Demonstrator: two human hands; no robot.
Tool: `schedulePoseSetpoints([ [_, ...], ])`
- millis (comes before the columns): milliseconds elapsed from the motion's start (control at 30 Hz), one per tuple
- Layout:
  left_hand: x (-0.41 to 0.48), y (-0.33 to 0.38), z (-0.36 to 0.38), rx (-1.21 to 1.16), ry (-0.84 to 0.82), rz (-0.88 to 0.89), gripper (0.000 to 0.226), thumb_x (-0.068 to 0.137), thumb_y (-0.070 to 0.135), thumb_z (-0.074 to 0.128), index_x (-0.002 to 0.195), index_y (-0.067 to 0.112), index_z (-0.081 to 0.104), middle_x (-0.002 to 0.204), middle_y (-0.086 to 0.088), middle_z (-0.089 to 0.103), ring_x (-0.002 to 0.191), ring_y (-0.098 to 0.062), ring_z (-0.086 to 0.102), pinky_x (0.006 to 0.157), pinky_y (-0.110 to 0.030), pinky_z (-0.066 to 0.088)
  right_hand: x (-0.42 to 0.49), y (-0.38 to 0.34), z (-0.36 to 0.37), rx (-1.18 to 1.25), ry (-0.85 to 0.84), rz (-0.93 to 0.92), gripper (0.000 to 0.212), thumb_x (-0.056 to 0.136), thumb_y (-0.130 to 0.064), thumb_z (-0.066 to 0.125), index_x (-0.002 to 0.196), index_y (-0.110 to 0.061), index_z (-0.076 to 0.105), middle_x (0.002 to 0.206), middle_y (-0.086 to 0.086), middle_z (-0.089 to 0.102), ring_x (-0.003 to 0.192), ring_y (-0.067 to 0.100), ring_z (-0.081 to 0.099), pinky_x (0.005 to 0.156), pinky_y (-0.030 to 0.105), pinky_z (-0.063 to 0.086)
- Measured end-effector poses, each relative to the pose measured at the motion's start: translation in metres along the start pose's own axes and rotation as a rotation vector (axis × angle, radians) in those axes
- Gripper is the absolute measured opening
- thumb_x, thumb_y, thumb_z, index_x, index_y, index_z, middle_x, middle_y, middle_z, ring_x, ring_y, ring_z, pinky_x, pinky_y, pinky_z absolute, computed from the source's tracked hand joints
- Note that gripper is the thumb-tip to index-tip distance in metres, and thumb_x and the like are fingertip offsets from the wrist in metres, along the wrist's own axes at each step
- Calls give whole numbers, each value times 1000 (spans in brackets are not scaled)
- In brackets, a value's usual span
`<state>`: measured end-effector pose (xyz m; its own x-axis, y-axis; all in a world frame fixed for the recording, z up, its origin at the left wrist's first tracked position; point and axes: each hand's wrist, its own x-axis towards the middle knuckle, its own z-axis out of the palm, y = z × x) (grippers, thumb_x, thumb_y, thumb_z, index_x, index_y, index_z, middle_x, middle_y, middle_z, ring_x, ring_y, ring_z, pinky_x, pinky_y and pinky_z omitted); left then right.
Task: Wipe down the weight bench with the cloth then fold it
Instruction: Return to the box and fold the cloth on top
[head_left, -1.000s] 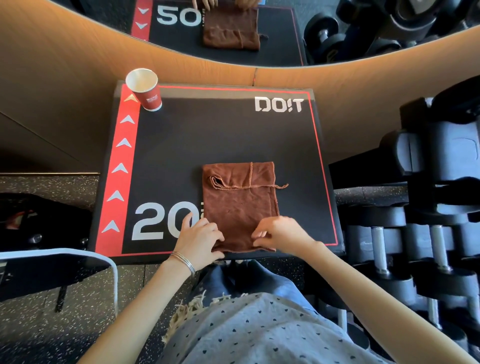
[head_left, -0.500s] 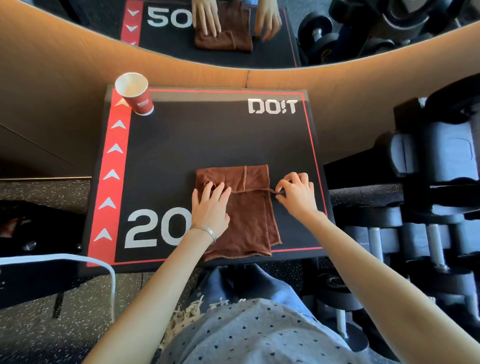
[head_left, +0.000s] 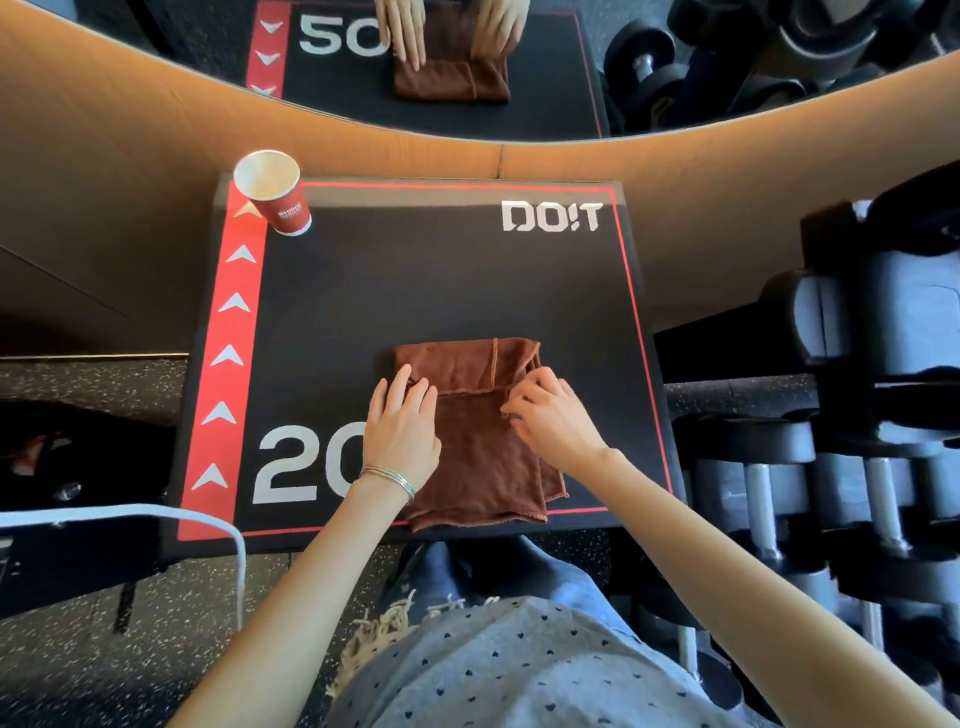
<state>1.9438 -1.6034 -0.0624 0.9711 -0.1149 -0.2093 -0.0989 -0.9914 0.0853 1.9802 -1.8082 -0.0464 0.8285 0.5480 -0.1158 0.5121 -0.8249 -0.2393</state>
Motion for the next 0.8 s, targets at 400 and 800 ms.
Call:
schedulePoseSetpoints([
  [400,27,-19,-20,-337,167,-208,18,82,13,67,99,10,62,106,-10,57,98,-30,52,81,-37,42,22,24,-12,87,8,132,14,90,-15,60,96,-16,73,110,3,61,102,25,53,82,36,40],
  [800,27,-22,-14,-327,125,-158,23,83,10,66,106,13,69,106,-8,58,101,-26,50,80,-33,44,22,31,-4,212,-17,246,17,85,-17,68,101,-13,67,103,3,62,96,24,54,82,36,42],
])
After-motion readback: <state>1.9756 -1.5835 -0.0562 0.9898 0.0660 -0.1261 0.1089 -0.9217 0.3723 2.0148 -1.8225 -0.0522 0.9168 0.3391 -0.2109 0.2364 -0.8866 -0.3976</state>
